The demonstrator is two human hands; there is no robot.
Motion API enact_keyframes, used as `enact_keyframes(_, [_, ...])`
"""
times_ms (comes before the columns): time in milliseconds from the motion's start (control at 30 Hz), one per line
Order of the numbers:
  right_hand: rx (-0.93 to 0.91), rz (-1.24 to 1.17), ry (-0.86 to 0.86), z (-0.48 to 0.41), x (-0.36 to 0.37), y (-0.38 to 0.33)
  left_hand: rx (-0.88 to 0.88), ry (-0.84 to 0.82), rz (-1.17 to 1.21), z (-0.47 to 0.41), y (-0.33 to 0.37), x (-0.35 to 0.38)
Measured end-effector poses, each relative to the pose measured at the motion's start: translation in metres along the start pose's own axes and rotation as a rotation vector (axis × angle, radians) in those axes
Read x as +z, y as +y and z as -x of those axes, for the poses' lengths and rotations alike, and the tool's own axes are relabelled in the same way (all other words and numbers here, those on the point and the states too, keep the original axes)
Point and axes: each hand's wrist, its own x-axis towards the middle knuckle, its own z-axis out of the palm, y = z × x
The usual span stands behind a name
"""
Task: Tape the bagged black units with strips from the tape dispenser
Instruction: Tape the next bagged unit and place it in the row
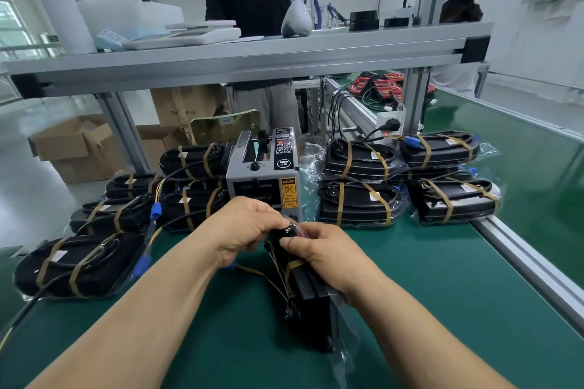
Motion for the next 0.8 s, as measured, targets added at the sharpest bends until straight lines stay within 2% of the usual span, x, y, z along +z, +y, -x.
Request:
enact_keyframes(567, [-0.011, 0.042, 0.027, 0.004, 0.001, -0.003, 0.055, 0.116, 0.002, -0.008, -0.011, 0.006])
enact_keyframes(800, [-0.010, 0.038, 0.025, 0.005, 0.001, -0.005, 0.176, 0.185, -0.068, -0.006, -0.018, 0.011])
